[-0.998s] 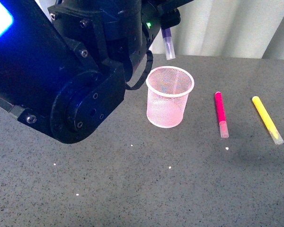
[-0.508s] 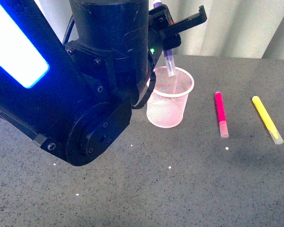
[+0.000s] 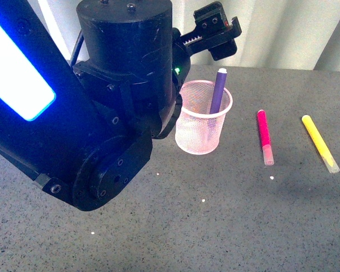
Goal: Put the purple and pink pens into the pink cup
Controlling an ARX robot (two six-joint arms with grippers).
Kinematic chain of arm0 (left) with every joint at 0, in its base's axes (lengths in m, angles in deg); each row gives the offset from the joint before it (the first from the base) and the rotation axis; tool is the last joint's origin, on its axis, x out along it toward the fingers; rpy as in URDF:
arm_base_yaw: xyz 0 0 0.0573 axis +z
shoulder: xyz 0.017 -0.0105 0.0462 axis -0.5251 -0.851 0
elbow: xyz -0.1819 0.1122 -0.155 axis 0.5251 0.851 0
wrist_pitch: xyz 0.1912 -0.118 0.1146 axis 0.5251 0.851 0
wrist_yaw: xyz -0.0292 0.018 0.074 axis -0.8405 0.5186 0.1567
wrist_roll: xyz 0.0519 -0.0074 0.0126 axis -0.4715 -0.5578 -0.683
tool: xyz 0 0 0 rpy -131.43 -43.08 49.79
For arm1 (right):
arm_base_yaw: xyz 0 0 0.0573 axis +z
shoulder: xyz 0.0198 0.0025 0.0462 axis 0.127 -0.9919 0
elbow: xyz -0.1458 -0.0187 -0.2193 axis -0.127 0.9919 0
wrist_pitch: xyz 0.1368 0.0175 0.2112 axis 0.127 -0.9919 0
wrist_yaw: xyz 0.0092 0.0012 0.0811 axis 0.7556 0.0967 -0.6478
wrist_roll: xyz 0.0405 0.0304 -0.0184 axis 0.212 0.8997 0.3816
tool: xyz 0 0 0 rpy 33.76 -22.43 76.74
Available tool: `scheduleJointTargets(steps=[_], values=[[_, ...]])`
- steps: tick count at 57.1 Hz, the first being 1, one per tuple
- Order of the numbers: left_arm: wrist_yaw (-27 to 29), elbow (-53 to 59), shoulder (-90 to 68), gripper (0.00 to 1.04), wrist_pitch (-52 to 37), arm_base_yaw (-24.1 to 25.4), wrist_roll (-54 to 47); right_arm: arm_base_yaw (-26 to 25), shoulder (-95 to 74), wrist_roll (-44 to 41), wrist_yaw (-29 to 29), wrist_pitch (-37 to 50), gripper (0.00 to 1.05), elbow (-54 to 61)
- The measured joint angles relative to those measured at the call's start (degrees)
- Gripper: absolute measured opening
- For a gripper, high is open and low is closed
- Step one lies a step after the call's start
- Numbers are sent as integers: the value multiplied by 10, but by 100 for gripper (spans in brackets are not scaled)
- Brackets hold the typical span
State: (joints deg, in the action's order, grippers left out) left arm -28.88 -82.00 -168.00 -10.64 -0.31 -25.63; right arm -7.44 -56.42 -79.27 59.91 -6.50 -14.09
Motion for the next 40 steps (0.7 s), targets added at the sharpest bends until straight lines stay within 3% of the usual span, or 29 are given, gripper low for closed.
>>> scheduleJointTargets(steps=[4,15,25,33,40], values=[[-5,10,5,100,0,3,0,0,0,0,0,0,98,0],[-48,54,73,98,37,21,-8,0,0,0,0,0,98,0],[-133,136,218,98,120,68,-23,0,0,0,0,0,98,0],[-206,216,351,98,171,134,-40,0,0,0,0,0,98,0],[-254,282,461,98,221,223,-50,0,0,0,0,0,98,0]])
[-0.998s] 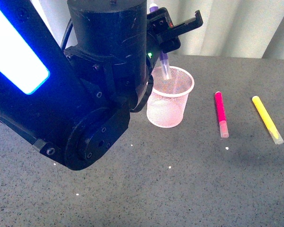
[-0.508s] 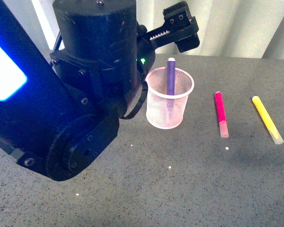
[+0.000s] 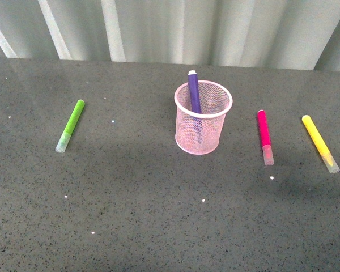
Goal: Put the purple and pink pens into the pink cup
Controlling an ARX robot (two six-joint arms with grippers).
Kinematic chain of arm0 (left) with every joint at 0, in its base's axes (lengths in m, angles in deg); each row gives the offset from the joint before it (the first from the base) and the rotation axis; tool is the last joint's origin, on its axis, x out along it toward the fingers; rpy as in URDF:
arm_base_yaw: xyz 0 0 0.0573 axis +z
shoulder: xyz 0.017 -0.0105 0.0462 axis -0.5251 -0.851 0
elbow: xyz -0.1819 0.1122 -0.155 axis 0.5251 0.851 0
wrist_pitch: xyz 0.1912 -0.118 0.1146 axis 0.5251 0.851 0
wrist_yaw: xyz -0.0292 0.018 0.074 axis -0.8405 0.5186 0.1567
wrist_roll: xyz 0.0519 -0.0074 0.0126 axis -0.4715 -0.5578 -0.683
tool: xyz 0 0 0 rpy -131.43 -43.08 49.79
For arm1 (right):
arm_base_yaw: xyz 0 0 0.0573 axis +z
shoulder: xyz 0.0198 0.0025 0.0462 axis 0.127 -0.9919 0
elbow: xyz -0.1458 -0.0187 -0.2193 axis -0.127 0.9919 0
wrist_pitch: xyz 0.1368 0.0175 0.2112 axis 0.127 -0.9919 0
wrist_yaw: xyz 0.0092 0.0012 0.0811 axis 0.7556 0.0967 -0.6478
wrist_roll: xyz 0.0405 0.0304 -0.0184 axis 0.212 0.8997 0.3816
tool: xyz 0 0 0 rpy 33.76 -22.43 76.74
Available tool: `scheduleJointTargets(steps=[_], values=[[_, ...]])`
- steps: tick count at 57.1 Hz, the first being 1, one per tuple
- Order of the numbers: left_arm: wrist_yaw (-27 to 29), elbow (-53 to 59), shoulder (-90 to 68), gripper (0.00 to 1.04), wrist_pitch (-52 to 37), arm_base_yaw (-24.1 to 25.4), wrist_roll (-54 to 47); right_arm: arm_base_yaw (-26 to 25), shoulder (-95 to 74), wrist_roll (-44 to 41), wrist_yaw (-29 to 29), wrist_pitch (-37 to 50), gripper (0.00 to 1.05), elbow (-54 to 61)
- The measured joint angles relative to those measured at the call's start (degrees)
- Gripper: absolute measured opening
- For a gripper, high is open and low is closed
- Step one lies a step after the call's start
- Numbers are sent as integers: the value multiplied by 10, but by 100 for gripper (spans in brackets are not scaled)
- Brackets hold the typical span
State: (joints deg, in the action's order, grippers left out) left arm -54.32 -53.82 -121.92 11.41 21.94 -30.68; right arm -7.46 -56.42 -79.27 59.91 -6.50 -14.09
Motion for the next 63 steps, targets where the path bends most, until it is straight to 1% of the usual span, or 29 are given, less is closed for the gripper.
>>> scheduleJointTargets(steps=[5,9,13,16,17,21,22,24,28,30,34,41,42,46,55,60,63], values=[[-32,37,56,98,21,64,-9,0,0,0,0,0,98,0],[-65,69,97,98,32,125,-10,0,0,0,0,0,98,0],[-78,89,120,98,41,165,-14,0,0,0,0,0,98,0],[-49,108,135,90,37,191,-56,0,0,0,0,0,98,0],[-49,122,144,85,33,206,-94,0,0,0,0,0,98,0],[-59,155,165,74,26,233,-146,0,0,0,0,0,98,0],[-61,171,179,69,27,240,-168,0,0,0,0,0,98,0],[-56,193,202,60,32,240,-188,0,0,0,0,0,98,0],[-46,212,229,49,41,231,-204,0,0,0,0,0,98,0],[-38,223,251,40,51,221,-212,0,0,0,0,0,98,0],[-29,235,276,29,63,209,-217,0,0,0,0,0,98,0],[-5,257,327,6,92,187,-221,0,0,0,0,0,98,0],[-3,263,327,3,84,184,-220,0,0,0,0,0,98,0],[7,280,334,4,70,176,-223,0,0,0,0,0,98,0],[25,299,404,4,128,154,-227,0,0,0,0,0,98,0],[77,299,448,4,165,115,-227,0,0,0,0,0,98,0],[79,299,465,4,180,106,-227,0,0,0,0,0,98,0]])
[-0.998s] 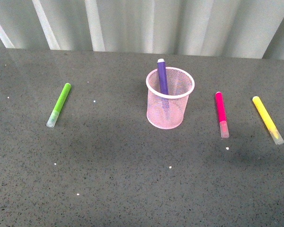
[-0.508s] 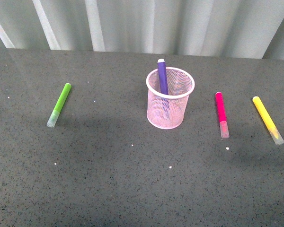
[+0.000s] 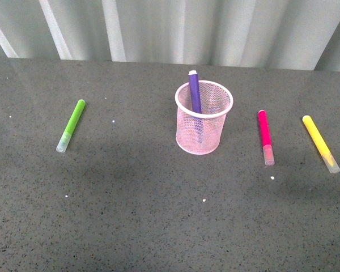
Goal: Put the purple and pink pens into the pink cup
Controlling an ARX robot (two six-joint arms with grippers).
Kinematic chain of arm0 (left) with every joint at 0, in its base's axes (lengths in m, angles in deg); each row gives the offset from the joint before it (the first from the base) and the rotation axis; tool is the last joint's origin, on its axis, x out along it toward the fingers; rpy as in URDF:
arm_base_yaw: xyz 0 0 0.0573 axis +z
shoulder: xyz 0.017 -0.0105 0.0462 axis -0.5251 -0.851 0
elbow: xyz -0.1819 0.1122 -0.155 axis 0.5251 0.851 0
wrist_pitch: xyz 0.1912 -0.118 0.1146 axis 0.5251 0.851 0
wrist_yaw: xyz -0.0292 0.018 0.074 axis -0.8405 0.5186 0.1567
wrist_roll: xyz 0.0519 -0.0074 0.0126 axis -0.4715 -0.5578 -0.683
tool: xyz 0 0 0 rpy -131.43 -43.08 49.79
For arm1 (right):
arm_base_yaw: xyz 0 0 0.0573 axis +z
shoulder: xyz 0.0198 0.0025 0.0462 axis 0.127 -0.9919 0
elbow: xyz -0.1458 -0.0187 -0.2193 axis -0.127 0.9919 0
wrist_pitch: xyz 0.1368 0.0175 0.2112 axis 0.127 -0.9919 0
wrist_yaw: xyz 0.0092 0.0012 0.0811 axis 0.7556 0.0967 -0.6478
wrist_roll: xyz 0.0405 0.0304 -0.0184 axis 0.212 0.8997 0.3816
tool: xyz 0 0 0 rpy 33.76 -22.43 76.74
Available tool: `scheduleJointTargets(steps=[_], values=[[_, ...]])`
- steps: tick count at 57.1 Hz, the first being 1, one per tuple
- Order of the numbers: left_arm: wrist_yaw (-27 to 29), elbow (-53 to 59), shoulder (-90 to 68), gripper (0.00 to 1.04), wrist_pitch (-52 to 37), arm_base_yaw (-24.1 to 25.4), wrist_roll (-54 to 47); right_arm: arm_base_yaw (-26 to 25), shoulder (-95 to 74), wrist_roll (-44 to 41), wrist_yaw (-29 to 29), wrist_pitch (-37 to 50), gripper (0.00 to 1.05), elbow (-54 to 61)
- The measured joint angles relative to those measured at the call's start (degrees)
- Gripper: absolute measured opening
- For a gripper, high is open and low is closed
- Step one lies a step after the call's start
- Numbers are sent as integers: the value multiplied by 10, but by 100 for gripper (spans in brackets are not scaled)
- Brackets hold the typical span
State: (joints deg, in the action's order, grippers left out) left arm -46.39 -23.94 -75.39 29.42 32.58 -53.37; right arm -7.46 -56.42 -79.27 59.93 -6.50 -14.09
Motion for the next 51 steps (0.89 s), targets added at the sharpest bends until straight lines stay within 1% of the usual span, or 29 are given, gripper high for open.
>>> scheduleJointTargets(steps=[6,33,51], values=[[0,0,44,4,40,-8,0,0,0,0,0,0,98,0],[1,1,207,4,194,-8,0,0,0,0,0,0,98,0],[1,1,265,4,251,-8,0,0,0,0,0,0,98,0]])
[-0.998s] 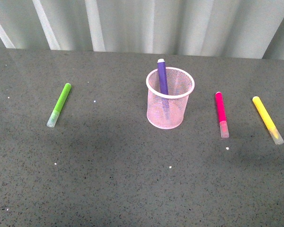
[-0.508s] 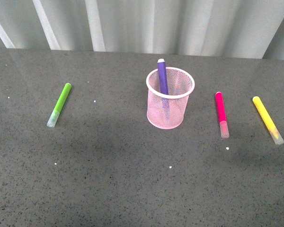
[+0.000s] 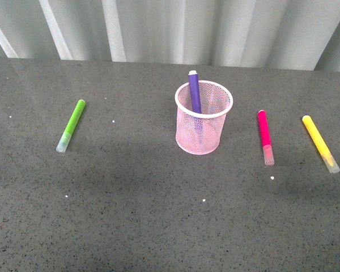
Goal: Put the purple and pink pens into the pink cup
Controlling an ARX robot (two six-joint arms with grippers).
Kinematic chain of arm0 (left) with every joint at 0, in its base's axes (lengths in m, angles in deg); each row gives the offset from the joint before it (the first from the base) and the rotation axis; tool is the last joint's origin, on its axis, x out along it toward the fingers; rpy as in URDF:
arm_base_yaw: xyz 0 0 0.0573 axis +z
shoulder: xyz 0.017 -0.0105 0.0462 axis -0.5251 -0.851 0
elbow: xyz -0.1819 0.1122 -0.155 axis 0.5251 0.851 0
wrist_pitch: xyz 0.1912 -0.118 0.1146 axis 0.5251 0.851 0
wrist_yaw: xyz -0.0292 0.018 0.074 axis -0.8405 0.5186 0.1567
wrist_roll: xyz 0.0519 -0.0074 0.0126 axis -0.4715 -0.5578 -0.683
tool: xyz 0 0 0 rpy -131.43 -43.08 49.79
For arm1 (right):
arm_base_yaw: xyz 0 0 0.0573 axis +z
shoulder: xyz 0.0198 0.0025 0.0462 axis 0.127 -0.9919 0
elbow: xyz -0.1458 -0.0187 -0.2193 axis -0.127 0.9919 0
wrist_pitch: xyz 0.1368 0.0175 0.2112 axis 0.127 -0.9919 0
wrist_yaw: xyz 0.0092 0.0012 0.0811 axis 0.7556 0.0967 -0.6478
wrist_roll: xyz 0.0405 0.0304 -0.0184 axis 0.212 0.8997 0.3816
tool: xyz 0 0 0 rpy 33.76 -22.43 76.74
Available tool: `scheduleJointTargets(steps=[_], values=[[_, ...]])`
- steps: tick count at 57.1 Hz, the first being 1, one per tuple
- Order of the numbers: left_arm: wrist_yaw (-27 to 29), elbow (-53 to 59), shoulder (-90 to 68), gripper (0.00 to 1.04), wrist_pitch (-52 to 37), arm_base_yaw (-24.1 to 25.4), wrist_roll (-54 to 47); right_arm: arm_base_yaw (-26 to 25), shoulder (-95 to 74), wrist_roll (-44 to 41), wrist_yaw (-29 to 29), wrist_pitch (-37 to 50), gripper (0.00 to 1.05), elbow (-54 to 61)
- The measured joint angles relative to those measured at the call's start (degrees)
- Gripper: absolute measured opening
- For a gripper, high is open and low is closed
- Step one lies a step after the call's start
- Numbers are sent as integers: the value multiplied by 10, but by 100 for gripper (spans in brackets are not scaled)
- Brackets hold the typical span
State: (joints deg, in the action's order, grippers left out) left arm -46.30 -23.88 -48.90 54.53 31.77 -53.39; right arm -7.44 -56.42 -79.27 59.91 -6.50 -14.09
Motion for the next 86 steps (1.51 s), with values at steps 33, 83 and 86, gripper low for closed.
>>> scheduleJointTargets(steps=[33,83,86], values=[[1,0,127,4,132,0,0,0,0,0,0,0,98,0],[1,0,128,98,132,-1,-2,-115,-797,9,126,132,98,-496],[1,0,128,98,132,-1,-2,-106,-897,-14,126,100,98,-545]])
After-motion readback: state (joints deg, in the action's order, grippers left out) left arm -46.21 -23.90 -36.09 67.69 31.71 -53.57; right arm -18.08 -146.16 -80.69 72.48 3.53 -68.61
